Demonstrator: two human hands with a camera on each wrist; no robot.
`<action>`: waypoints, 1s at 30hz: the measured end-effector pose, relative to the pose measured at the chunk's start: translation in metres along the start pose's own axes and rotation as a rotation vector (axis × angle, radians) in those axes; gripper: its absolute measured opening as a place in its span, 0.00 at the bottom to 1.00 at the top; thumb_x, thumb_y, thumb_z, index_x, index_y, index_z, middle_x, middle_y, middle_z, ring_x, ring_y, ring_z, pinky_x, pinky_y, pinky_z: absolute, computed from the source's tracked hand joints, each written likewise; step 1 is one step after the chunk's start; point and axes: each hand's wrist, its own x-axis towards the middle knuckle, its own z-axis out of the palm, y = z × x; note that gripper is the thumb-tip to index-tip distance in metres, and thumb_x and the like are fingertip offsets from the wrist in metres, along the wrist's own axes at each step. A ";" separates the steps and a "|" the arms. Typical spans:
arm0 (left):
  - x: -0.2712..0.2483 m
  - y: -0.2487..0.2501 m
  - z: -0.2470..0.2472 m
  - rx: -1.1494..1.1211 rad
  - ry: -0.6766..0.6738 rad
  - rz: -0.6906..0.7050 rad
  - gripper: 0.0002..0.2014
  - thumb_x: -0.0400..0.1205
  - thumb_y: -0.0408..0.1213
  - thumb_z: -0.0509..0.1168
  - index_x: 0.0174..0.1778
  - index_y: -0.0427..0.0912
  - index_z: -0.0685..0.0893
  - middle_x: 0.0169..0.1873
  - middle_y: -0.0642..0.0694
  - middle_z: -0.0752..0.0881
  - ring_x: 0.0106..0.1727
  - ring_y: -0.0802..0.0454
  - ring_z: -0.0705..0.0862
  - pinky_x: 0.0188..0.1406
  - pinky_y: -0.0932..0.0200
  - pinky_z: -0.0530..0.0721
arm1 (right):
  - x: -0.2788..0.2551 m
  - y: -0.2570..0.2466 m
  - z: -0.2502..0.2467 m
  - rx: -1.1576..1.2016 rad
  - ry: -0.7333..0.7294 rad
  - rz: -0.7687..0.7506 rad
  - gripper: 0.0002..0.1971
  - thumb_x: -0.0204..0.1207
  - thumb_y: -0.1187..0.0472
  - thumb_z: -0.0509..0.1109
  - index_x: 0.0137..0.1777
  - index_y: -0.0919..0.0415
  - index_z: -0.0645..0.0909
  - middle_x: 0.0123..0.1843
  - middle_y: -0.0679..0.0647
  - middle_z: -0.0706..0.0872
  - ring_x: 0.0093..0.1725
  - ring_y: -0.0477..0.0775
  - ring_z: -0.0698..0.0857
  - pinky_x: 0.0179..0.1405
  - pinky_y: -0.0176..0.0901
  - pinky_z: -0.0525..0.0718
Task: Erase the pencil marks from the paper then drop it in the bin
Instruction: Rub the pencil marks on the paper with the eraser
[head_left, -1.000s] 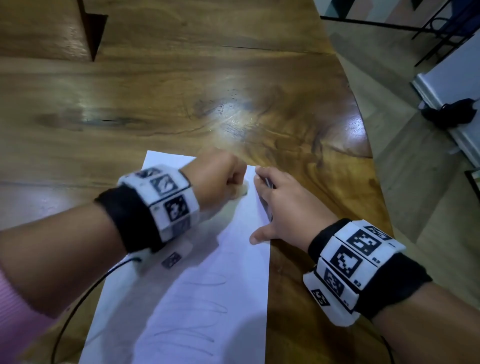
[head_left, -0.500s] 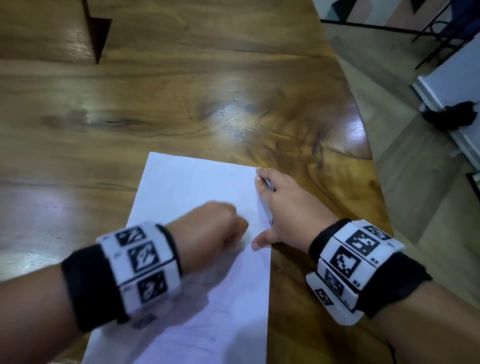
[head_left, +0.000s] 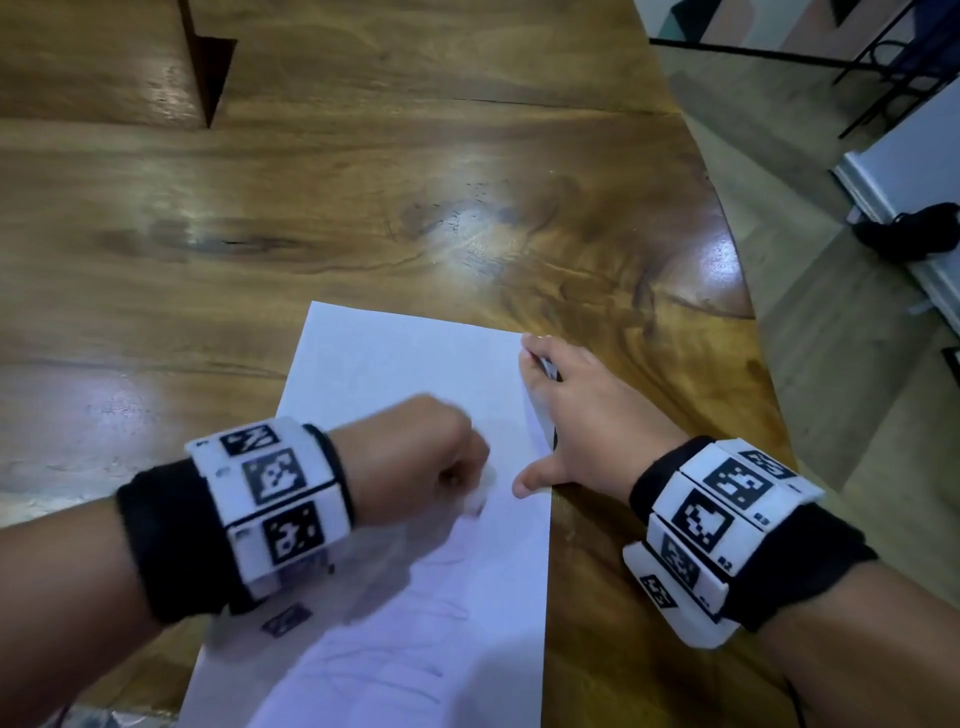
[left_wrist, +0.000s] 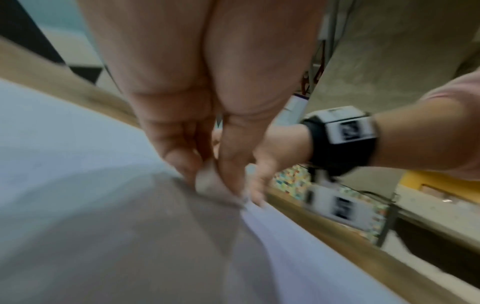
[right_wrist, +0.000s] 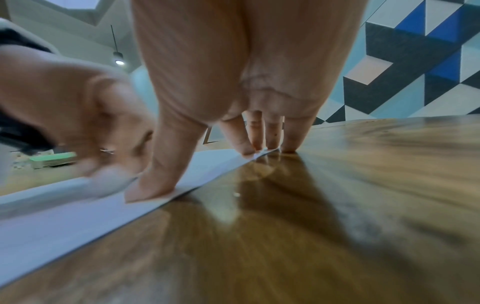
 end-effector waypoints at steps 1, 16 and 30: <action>0.011 -0.003 -0.008 0.034 0.081 -0.046 0.03 0.71 0.33 0.66 0.35 0.40 0.84 0.34 0.45 0.83 0.35 0.49 0.76 0.33 0.64 0.64 | 0.000 0.000 0.000 -0.002 0.000 0.000 0.61 0.58 0.39 0.79 0.83 0.62 0.46 0.83 0.48 0.44 0.82 0.49 0.46 0.80 0.40 0.56; 0.023 -0.019 -0.017 0.026 0.267 -0.173 0.04 0.72 0.36 0.67 0.33 0.41 0.81 0.32 0.45 0.81 0.36 0.46 0.76 0.35 0.58 0.69 | -0.001 -0.002 -0.002 0.005 -0.005 0.010 0.60 0.59 0.40 0.79 0.83 0.62 0.46 0.83 0.47 0.44 0.82 0.49 0.46 0.79 0.40 0.57; 0.027 -0.002 -0.006 0.052 0.210 -0.153 0.04 0.73 0.36 0.66 0.37 0.39 0.82 0.36 0.44 0.78 0.39 0.46 0.75 0.33 0.60 0.61 | 0.001 -0.002 0.000 -0.001 -0.009 0.020 0.61 0.58 0.40 0.80 0.83 0.63 0.46 0.83 0.48 0.44 0.82 0.50 0.46 0.81 0.44 0.57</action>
